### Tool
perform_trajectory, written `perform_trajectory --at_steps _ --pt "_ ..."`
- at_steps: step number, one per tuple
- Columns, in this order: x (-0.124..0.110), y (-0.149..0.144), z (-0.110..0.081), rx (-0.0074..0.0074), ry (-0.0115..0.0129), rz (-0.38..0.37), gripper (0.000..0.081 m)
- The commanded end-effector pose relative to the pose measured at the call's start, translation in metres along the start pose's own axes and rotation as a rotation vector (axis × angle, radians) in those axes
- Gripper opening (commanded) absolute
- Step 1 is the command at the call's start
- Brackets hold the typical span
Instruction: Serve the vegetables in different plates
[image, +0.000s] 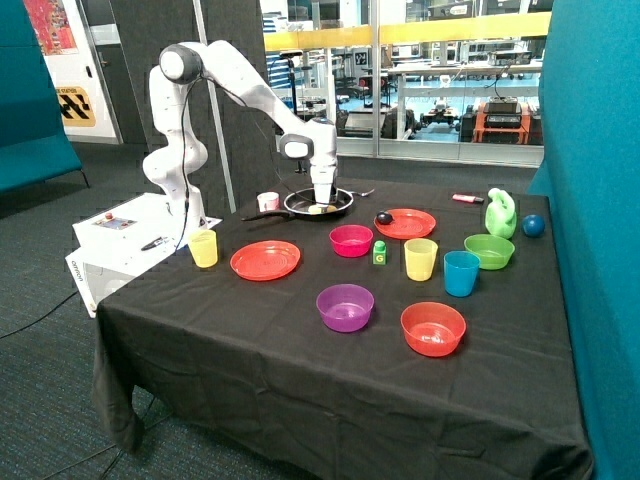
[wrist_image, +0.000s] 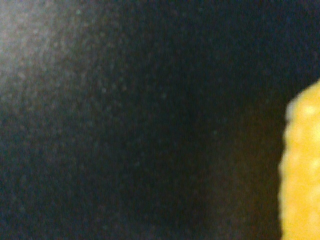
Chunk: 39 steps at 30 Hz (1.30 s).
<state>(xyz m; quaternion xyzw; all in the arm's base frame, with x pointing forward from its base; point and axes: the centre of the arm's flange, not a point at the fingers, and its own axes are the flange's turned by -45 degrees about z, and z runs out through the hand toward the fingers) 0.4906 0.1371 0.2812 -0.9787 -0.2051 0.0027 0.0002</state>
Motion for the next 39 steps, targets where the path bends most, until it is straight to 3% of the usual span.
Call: perform_trajectory --at_steps 1,8,10,13,15,39 --pt "-0.0069 0.0005 0.0017 -0.0015 0.0052 0.004 0.0351" --pt "-0.0096 0.0014 0.0031 -0.0015 0.0052 0.01 0.0308" --pt "-0.0101 0.0016 0.0032 -0.0015 0.0052 0.013 0.0235" --pt "-0.0102 0.0016 0.0026 -0.0015 0.0052 0.015 0.0059" --pt "-0.0099 0.0021 0.0022 -0.0015 0.0052 0.018 0.0015" --pt "-0.0121 0.0053 0.003 -0.0014 0.0052 0.032 0.0"
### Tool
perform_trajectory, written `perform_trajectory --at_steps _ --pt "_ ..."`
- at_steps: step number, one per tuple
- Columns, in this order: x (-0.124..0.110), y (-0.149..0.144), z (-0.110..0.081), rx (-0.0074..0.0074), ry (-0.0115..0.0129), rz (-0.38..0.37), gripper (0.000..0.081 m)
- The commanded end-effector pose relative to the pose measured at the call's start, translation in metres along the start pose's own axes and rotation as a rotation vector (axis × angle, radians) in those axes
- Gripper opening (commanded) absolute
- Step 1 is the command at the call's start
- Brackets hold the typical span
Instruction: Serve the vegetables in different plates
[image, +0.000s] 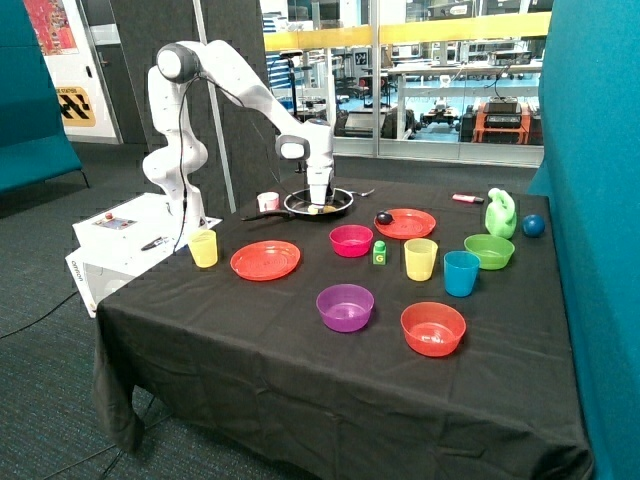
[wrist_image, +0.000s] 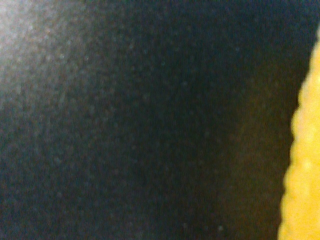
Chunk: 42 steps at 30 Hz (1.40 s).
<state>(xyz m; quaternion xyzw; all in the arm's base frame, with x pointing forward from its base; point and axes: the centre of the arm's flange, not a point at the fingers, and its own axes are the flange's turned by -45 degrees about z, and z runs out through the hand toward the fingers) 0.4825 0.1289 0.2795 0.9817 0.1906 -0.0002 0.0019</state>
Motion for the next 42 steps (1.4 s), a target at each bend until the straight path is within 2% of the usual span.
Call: perform_trajectory --at_steps 1,26,33,42 --pt "-0.002 0.001 0.001 0.0037 0.0011 0.004 0.0" --pt "-0.012 0.002 -0.006 0.0037 0.0011 0.015 0.0" --pt "-0.008 -0.002 -0.023 0.0037 0.0011 0.011 0.0" --pt "-0.003 -0.002 -0.057 0.0037 0.0011 0.014 0.0"
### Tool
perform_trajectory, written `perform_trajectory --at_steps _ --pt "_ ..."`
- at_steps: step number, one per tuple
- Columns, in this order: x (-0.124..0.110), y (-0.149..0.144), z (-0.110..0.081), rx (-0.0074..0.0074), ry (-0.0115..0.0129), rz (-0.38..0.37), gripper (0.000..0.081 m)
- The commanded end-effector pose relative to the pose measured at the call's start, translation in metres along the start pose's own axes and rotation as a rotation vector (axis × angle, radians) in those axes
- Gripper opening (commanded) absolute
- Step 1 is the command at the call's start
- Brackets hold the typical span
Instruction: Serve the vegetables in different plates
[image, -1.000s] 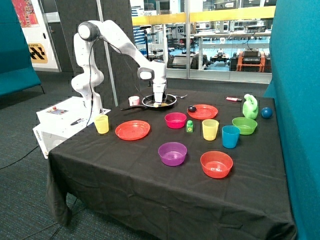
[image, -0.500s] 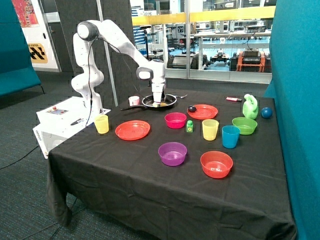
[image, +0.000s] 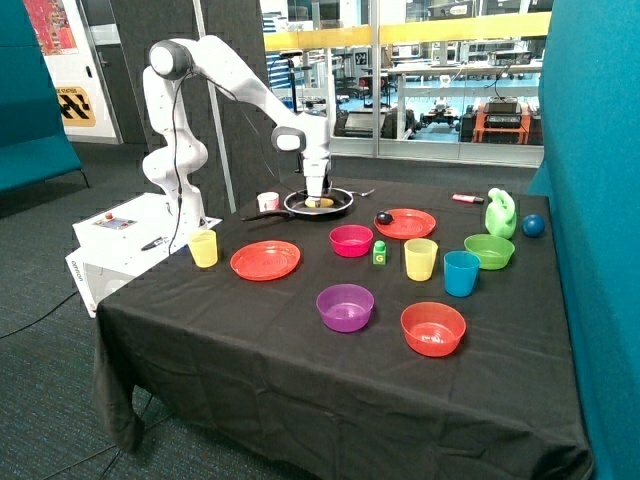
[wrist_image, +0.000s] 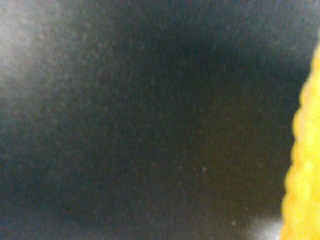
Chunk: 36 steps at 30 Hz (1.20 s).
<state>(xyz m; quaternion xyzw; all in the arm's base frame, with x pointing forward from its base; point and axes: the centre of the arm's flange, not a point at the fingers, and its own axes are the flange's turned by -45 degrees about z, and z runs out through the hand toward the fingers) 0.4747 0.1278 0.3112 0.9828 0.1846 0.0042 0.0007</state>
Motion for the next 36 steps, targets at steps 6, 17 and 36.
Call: perform_trajectory --at_steps 6,17,36 --pt "0.001 0.012 -0.056 0.0027 -0.0082 0.051 0.0" --pt "-0.022 0.059 -0.086 0.0022 -0.0083 0.177 0.0" --pt "-0.078 0.16 -0.097 0.0015 -0.0085 0.342 0.0"
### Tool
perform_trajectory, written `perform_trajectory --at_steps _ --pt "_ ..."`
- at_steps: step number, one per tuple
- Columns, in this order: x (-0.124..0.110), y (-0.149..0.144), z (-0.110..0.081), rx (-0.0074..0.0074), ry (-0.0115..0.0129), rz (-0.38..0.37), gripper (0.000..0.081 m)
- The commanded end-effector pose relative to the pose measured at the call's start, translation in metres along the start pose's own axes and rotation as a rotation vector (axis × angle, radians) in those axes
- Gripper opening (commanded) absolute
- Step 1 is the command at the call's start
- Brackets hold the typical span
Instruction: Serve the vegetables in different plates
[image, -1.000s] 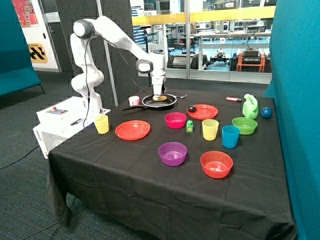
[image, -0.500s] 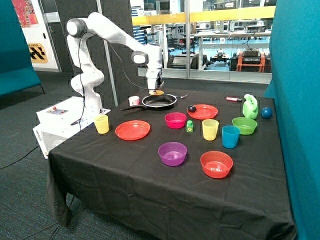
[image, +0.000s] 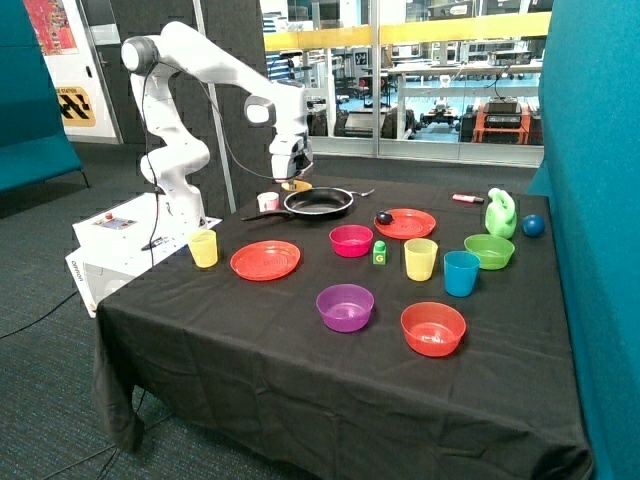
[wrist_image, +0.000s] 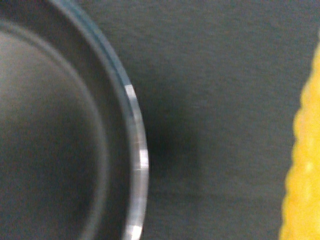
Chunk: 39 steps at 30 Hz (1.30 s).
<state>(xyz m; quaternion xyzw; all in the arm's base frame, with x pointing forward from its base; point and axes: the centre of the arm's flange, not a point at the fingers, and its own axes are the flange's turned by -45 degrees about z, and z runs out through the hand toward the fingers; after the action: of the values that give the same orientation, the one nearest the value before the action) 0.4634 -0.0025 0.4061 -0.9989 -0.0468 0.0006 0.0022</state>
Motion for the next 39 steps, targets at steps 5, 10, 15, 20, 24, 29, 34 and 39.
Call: perform_trajectory --at_steps 5,10,15,20,24,29,34,39 --pt "-0.012 0.072 -0.001 -0.0043 0.0013 0.083 0.0" --pt "-0.013 0.094 0.003 -0.0043 0.0013 0.118 0.0" --pt "-0.016 0.115 0.009 -0.0043 0.0014 0.141 0.0" --pt "-0.02 0.135 0.017 -0.0043 0.0014 0.166 0.0" --pt "-0.021 0.148 0.028 -0.0043 0.0015 0.172 0.0" --pt "-0.024 0.161 0.041 -0.0042 0.0015 0.183 0.0" --pt "-0.029 0.172 0.052 -0.0042 0.0015 0.195 0.0" --pt "-0.032 0.185 0.06 -0.0042 0.0015 0.209 0.0"
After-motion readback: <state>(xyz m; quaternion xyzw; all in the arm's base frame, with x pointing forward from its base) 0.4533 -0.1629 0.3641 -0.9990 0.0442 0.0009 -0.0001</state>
